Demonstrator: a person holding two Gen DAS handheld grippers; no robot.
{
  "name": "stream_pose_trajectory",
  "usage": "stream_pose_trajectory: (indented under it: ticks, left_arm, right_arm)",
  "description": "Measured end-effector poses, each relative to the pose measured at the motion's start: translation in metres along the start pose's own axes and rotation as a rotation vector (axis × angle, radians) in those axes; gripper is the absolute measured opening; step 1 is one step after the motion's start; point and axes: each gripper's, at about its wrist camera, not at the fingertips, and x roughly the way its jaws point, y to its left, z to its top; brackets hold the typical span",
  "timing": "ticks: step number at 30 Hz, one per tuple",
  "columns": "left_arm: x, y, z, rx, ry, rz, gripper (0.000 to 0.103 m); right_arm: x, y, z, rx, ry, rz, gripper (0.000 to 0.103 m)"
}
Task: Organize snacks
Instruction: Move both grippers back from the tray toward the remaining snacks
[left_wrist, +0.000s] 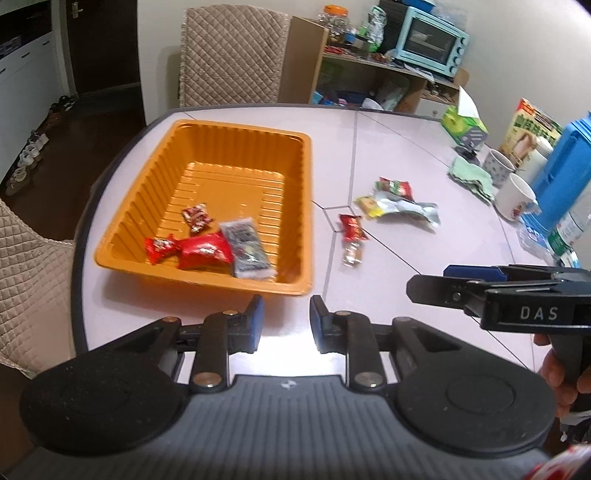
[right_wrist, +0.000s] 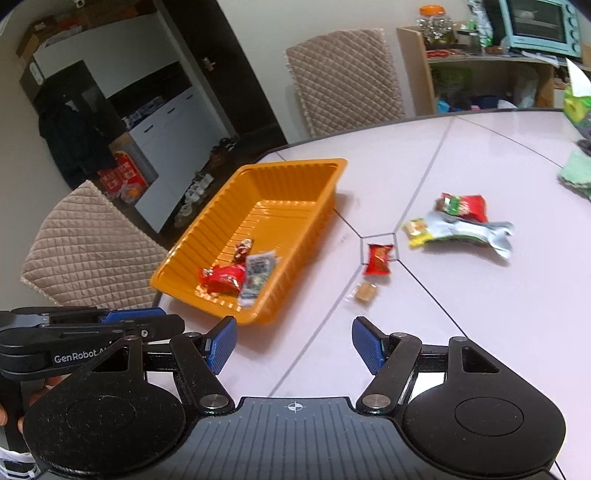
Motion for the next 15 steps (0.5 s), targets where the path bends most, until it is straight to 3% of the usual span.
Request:
stream_pose_trajectory:
  ticks: [15]
  left_arm:
    - [0.021, -0.065, -0.008, 0.079, 0.033, -0.057, 0.027]
  right_arm:
    - [-0.041, -0.047, -0.021, 0.084, -0.037, -0.122, 0.069]
